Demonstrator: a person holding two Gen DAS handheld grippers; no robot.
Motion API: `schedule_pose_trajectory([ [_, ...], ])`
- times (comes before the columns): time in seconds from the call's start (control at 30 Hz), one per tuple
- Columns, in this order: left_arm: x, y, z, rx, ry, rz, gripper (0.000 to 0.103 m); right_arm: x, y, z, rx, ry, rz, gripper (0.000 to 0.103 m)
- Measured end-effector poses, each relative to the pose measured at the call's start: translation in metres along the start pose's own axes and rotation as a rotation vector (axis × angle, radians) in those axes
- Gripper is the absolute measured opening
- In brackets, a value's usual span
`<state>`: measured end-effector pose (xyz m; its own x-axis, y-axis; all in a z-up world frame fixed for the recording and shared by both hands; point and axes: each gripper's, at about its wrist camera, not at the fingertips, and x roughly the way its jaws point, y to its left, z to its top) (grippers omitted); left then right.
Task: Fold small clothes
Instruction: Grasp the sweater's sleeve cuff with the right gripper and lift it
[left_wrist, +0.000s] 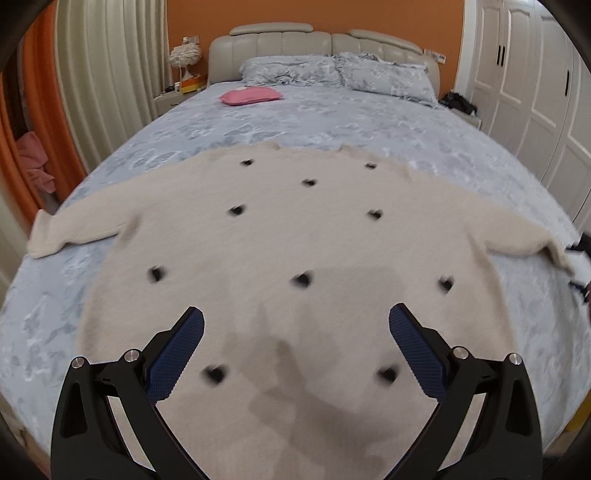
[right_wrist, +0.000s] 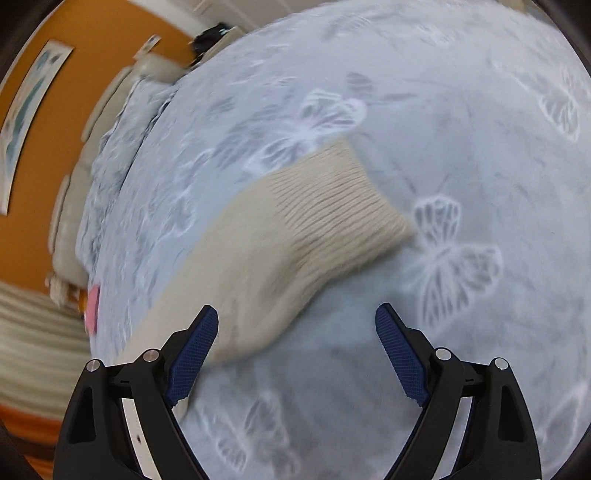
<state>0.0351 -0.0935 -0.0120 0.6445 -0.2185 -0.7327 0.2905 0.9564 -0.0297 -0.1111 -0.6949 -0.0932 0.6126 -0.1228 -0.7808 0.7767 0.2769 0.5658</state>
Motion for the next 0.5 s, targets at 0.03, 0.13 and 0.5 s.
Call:
schedule_pose_trajectory([
  [0.03, 0.006, -0.007, 0.007, -0.006, -0.011, -0.011, 0.098, 0.001, 0.000, 0.003, 0.001, -0.033, 0.009, 0.080],
  [0.13, 0.022, -0.022, 0.023, -0.010, -0.016, -0.041, 0.098, 0.010, 0.007, 0.017, -0.030, -0.059, 0.005, 0.034],
  [0.5, 0.049, -0.009, 0.041, -0.074, -0.044, -0.095, 0.098, -0.099, 0.168, 0.018, -0.323, -0.347, 0.276, 0.008],
])
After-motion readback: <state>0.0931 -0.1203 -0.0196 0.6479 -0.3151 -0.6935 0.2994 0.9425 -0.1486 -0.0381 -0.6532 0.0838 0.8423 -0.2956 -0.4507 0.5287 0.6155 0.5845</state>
